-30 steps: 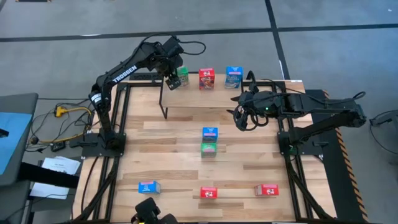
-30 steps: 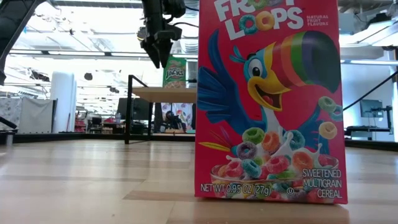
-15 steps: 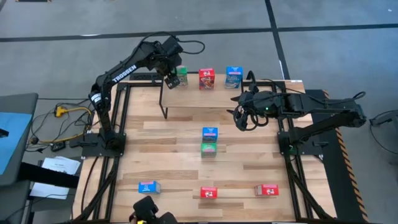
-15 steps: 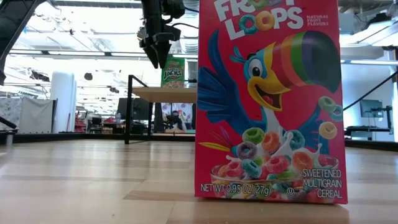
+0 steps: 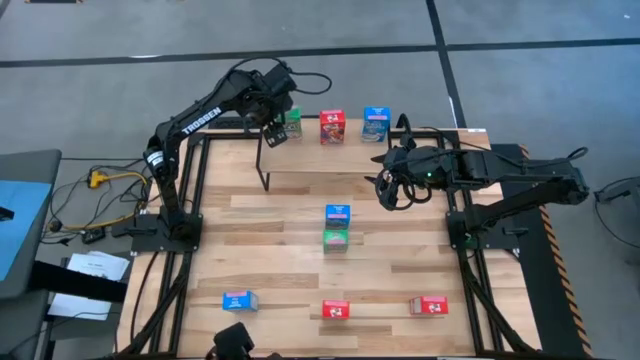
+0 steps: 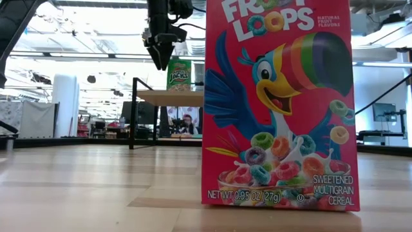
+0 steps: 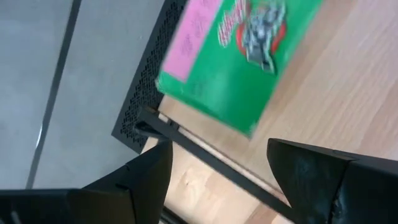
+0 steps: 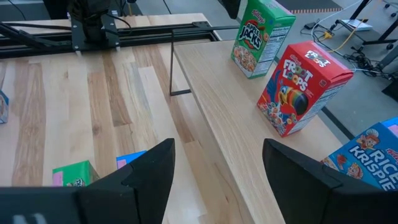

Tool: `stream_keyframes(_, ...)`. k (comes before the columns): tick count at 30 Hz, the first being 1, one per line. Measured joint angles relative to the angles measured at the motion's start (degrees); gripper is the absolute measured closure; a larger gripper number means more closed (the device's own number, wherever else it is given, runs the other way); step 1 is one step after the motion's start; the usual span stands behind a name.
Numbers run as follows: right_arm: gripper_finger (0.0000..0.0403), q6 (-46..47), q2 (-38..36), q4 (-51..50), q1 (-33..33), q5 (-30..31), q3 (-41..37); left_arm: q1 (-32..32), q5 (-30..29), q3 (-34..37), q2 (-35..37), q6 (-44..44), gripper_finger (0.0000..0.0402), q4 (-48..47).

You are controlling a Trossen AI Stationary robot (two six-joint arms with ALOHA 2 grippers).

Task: Stack cereal on shelf
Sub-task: Put the top blue cereal box on the shelf aligned with the other blue cereal box

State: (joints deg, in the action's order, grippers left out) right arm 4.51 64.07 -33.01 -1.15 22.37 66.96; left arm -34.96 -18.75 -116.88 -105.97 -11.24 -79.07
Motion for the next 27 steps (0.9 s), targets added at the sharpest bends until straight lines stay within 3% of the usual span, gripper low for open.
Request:
stream_keyframes(15,0.0135,0.00,-0.02,0.00,0.01,0.00,0.00,1.10,-3.10,0.00,1.43,5.20,0.0150,-8.52)
stream_keyframes(27,0.0135,0.00,-0.02,0.02,0.00,0.00,0.00,8.48,-2.56,0.00,9.64,8.05,0.0150,-6.88)
